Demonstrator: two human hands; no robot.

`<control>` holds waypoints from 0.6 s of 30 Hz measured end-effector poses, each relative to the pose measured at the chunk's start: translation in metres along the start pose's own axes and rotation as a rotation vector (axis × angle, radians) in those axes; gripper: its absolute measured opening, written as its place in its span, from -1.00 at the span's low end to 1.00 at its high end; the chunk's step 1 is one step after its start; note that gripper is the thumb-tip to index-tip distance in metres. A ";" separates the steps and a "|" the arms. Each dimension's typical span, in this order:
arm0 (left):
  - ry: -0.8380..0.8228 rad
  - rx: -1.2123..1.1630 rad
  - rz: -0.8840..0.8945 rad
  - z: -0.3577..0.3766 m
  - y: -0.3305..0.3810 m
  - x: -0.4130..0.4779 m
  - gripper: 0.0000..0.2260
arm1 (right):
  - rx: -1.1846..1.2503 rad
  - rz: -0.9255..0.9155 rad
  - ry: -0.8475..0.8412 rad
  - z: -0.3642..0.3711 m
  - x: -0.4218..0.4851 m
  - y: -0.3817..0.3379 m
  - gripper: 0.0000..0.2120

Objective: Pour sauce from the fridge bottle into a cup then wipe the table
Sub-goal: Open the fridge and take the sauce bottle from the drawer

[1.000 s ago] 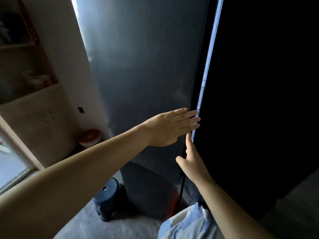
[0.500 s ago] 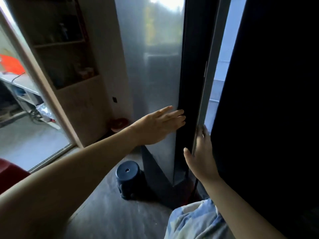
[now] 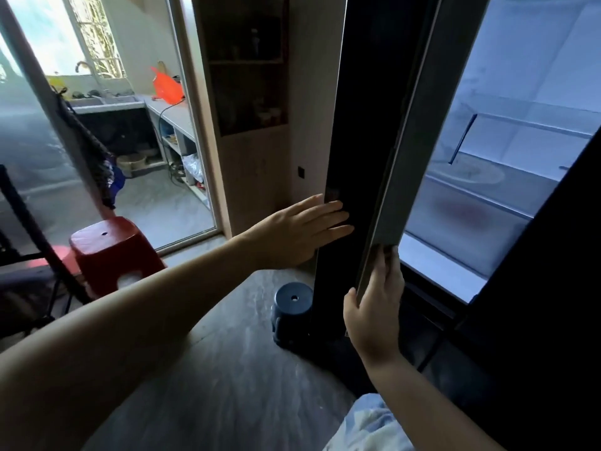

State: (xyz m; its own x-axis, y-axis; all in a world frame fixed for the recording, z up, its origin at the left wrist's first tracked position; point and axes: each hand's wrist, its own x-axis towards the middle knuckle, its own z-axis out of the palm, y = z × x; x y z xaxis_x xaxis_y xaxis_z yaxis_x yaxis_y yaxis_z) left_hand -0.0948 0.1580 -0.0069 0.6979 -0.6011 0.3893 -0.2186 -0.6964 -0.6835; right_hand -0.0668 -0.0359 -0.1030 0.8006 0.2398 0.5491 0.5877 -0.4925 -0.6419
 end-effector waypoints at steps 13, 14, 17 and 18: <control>-0.161 -0.057 -0.216 0.034 -0.030 -0.088 -0.30 | 0.005 -0.017 -0.352 0.064 0.014 -0.015 -0.35; -0.169 -0.060 -0.228 0.038 -0.036 -0.095 -0.29 | -0.028 0.027 -0.434 0.071 0.017 -0.010 -0.34; -0.172 -0.071 -0.261 0.055 -0.055 -0.115 -0.29 | -0.151 0.028 -0.612 0.094 0.024 -0.001 -0.33; -0.172 -0.078 -0.269 0.061 -0.062 -0.121 -0.29 | -0.193 0.001 -0.660 0.102 0.028 0.001 -0.32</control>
State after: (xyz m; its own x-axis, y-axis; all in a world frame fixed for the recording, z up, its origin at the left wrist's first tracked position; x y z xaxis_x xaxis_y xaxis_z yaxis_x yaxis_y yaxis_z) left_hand -0.1238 0.2981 -0.0493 0.8414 -0.3209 0.4349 -0.0577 -0.8534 -0.5180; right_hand -0.0321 0.0563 -0.1427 0.7406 0.6685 0.0682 0.6046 -0.6185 -0.5020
